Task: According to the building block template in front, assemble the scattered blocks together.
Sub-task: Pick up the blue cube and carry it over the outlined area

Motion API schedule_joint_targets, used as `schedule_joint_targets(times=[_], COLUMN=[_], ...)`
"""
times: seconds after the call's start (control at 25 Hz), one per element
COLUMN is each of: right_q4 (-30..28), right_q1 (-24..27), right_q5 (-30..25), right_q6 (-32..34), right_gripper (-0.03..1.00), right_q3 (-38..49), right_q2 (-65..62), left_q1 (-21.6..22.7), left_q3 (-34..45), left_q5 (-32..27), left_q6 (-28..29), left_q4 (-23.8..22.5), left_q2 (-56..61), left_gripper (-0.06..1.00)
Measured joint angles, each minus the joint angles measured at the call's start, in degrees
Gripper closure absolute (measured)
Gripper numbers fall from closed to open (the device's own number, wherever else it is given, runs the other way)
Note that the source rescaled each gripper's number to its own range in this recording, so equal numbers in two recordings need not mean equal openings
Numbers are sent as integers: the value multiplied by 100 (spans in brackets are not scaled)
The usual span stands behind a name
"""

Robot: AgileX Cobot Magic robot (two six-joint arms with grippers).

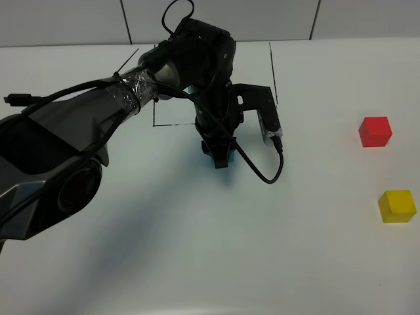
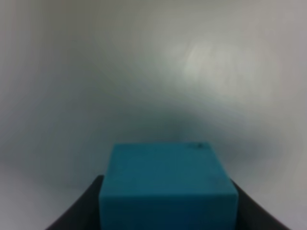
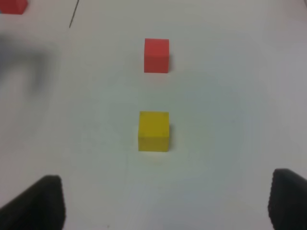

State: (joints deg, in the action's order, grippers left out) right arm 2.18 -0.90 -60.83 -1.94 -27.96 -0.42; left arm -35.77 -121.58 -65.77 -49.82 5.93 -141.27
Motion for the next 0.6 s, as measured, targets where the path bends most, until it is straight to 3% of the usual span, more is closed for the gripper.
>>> schedule_joint_targets(times=[0.6], right_q4=[0], right_q1=[0], right_q5=[0], right_q6=[0], right_gripper=[24], right_q3=[0], right_q2=[0], left_q1=[0], left_q3=[-12], left_q5=[88], left_q6=[-500], left_q4=[8], left_q2=[-245], left_gripper=[94])
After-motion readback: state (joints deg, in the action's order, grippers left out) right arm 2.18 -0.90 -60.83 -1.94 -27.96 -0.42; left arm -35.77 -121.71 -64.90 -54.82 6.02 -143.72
